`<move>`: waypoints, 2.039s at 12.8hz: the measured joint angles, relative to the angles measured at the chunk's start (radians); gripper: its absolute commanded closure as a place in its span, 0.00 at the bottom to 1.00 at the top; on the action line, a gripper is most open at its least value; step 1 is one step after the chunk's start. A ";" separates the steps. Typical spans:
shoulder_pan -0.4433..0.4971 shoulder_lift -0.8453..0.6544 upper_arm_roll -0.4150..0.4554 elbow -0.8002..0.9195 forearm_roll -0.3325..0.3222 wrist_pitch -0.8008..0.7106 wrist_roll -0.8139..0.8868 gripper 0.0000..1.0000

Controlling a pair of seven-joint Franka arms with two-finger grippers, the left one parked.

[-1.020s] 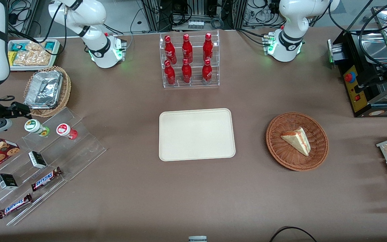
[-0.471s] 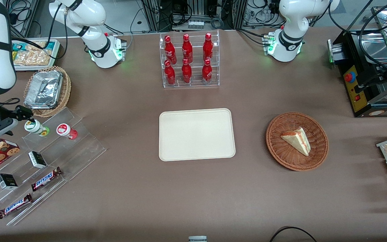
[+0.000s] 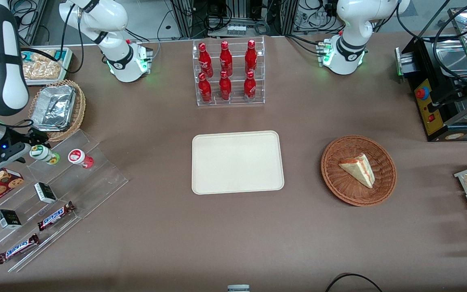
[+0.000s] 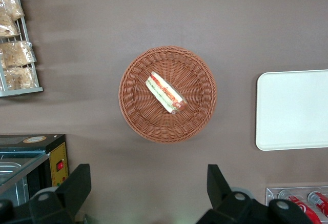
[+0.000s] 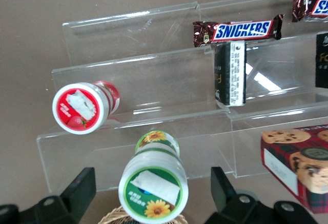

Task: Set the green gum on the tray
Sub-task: 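Close the right gripper on the green gum canister and lift it, then carry the held green canister over the cream tray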

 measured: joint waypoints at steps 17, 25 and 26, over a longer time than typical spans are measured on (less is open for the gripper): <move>0.186 -0.008 0.019 0.146 0.005 -0.172 0.196 1.00; 0.608 0.131 0.025 0.232 0.033 -0.171 0.852 1.00; 0.655 0.166 0.025 0.265 0.039 -0.170 0.929 1.00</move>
